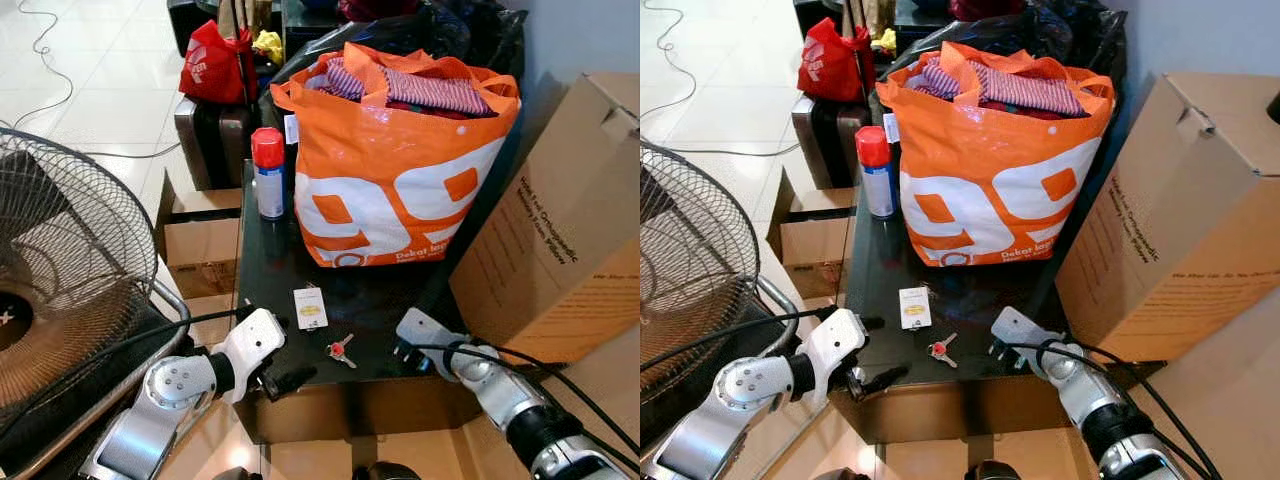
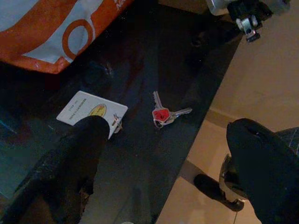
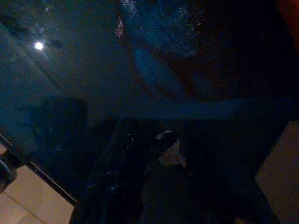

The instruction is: Hang keys on a hook

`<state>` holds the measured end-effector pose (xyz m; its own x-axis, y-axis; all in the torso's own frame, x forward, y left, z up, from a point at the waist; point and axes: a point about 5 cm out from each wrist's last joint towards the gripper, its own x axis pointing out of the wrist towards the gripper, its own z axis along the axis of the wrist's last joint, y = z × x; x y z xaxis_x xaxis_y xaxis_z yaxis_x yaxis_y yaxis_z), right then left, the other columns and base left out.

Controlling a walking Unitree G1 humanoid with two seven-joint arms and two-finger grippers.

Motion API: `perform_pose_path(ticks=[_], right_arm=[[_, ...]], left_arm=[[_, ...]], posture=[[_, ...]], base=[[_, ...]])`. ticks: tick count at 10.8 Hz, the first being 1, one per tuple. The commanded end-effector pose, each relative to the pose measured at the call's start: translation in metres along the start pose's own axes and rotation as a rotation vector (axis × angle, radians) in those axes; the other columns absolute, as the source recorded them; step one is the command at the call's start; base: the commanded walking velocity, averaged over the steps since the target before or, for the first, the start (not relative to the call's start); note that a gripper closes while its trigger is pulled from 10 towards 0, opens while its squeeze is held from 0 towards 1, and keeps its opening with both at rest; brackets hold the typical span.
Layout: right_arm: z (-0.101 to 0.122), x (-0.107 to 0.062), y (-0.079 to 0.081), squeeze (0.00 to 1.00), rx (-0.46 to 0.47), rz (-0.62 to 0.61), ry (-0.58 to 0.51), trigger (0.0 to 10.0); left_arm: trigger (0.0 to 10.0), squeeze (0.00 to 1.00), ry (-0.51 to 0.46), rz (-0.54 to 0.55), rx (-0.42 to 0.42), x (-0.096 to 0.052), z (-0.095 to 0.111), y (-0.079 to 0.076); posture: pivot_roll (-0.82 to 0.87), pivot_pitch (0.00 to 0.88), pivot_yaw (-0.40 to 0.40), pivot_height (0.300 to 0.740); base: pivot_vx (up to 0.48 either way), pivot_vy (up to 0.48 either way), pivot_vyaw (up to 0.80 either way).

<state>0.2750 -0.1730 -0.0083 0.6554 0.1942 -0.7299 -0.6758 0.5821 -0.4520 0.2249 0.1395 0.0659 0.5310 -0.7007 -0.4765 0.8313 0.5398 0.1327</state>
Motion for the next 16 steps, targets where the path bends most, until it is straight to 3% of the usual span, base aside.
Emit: perform_pose_path(ticks=[1,4,9,11,12,13,14,16], right_arm=[[-0.002,0.000,-0.002,0.00,0.019,-0.012,0.007,3.7],[-0.004,0.002,-0.002,0.00,0.029,-0.018,0.010,1.6],[-0.004,0.002,-0.003,0.00,0.034,-0.026,-0.002,0.9],[0.003,0.000,-0.006,0.00,0.063,-0.029,-0.067,0.5],[0.018,-0.009,-0.009,0.00,0.256,0.032,-0.237,0.5],[0.024,-0.019,-0.011,0.00,0.286,0.081,-0.330,0.8],[0.027,-0.031,-0.015,0.00,0.320,0.118,-0.402,0.0],[0.041,-0.062,-0.030,0.00,0.414,0.222,-0.583,0.0]], left_arm=[[10.0,0.00,-0.007,-0.007,0.012,0.001,0.003,-0.003],[10.0,0.00,0.004,-0.001,0.009,0.004,-0.003,-0.002],[10.0,0.00,0.006,0.006,0.014,0.004,-0.006,-0.002],[10.0,0.00,0.004,0.017,0.018,0.004,-0.005,-0.001],[10.0,0.00,-0.014,0.071,0.025,0.002,-0.003,0.005],[10.0,0.00,-0.032,0.114,0.030,-0.001,-0.001,0.012],[10.0,0.00,-0.054,0.147,0.025,-0.004,0.002,0.020],[10.0,0.00,-0.120,0.190,0.053,-0.002,0.017,0.034]], posture=[[-0.14,0.081,-0.032,0.740],[-0.14,0.082,-0.031,0.740],[-0.14,0.076,-0.030,0.740],[-0.13,0.064,-0.033,0.740],[-0.12,0.045,-0.037,0.740],[-0.11,0.033,-0.036,0.740],[-0.11,0.007,-0.027,0.740],[-0.10,0.000,-0.016,0.740]], base=[[0.000,0.000,0.00],[0.000,0.000,0.00],[0.000,0.000,0.00],[0.000,0.000,0.00],[0.000,0.000,0.00],[0.000,0.000,0.00],[0.000,0.000,0.00],[0.000,0.000,0.00]])
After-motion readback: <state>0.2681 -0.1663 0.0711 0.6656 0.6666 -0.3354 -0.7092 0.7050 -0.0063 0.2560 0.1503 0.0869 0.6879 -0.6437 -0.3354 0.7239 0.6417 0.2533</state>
